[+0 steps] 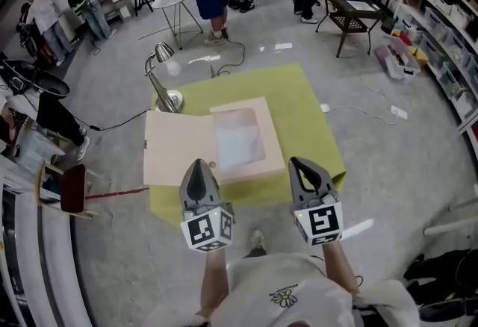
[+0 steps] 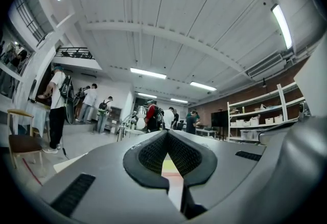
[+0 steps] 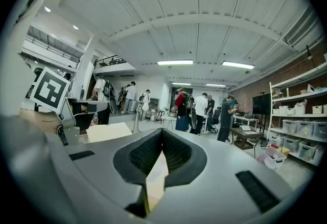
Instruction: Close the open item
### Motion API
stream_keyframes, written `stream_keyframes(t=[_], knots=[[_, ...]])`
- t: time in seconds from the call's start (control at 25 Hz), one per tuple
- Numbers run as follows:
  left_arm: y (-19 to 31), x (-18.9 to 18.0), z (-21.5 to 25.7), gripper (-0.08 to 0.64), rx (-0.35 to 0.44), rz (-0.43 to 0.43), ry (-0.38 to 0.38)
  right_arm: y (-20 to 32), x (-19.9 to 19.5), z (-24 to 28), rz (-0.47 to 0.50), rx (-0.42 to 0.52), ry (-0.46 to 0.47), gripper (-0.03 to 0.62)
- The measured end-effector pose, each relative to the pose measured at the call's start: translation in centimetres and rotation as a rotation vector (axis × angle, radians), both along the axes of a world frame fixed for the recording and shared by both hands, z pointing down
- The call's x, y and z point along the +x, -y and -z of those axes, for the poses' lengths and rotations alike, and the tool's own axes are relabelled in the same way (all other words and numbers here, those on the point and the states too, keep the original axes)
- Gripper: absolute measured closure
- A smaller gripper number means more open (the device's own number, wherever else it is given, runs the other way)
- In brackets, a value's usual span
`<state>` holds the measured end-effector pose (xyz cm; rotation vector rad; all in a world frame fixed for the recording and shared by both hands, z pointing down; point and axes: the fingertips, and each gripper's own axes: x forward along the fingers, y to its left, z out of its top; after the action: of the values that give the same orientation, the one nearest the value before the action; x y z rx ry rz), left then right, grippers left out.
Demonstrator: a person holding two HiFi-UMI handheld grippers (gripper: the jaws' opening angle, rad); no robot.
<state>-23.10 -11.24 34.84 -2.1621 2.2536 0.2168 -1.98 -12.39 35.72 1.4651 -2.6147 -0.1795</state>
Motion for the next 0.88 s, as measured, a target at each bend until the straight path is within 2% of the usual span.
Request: stream_keyframes(t=[0.2,0.32,0.48,0.64,0.88], knots=[[4.5,-1.9,-0.4,0.546,0.005,-0.008,0.059,5.1,-1.4,-1.3,-0.028,-0.005,-0.018,0.58],[6.2,-3.4,-0.6,0.546,0.0,0.029,0.044,7.6,-1.3,-1.2,-0.045,0.004,0.003,0.58],[5.9,-3.4,-1.3,0.546,-0.012,0.065,0.047,9.4,-0.2,-1.6,-0.064,-0.024,0.055,0.58],[6.2,-3.1,-1.5,0.546,-0.03,0.117,0.004,10.9,-0.5,-1.3,-0.002,-0.054,0.066,0.58],[7.2,-1.4,-0.3,0.546,-0.001,0.136,0.003,11.9,0.6,-0.6,0.043,-0.026,0.043,0.58]])
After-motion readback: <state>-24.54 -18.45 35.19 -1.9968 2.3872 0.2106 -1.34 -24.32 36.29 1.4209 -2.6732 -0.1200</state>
